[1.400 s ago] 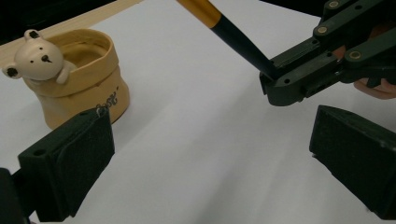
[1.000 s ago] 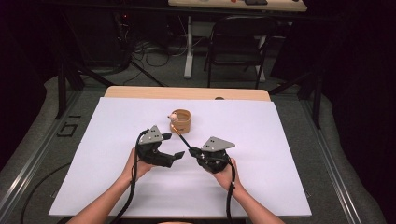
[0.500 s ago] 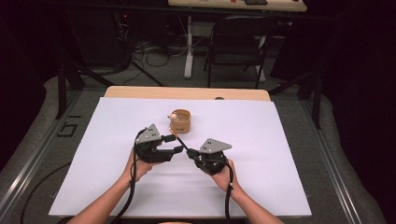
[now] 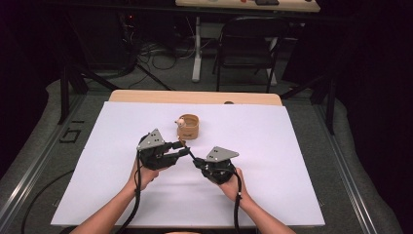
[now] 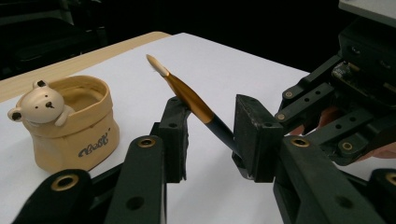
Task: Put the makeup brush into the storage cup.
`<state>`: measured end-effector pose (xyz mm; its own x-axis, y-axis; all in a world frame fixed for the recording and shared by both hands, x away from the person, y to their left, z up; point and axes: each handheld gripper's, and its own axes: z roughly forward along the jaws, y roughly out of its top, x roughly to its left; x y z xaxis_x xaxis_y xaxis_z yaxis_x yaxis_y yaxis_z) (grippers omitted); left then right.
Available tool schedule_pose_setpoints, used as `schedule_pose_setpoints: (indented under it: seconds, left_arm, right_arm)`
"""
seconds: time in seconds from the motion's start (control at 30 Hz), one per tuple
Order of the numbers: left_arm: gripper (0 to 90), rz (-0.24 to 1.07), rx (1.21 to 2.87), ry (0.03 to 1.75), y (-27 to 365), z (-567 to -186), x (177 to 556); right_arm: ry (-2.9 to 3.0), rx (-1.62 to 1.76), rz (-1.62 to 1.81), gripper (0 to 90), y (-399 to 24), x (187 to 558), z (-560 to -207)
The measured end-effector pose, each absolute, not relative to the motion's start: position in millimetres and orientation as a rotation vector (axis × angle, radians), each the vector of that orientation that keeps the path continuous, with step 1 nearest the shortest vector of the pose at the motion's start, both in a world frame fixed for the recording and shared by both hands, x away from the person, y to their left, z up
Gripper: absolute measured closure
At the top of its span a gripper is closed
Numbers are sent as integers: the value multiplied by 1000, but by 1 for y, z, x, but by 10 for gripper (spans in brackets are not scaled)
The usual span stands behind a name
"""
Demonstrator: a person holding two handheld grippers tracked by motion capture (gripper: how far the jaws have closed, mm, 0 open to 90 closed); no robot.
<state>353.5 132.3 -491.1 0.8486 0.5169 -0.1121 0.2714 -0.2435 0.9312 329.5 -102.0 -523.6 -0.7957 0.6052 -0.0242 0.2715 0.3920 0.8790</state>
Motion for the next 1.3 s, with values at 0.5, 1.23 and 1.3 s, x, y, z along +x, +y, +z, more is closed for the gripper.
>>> schedule_pose_setpoints:
  seconds: [0.5,1.23,1.3]
  left_arm:
    - [734,271,1801,586,129,-491,350]
    - [817,216,1770,564,123,-488,344]
    - [825,208,1768,559,123,-488,343]
  right_arm:
    - [2317,758,1362,848,-98,329,-526]
    - [2313,733,1371,845,-97,328,-528]
    - [2310,732,1372,844,-97,328,-527]
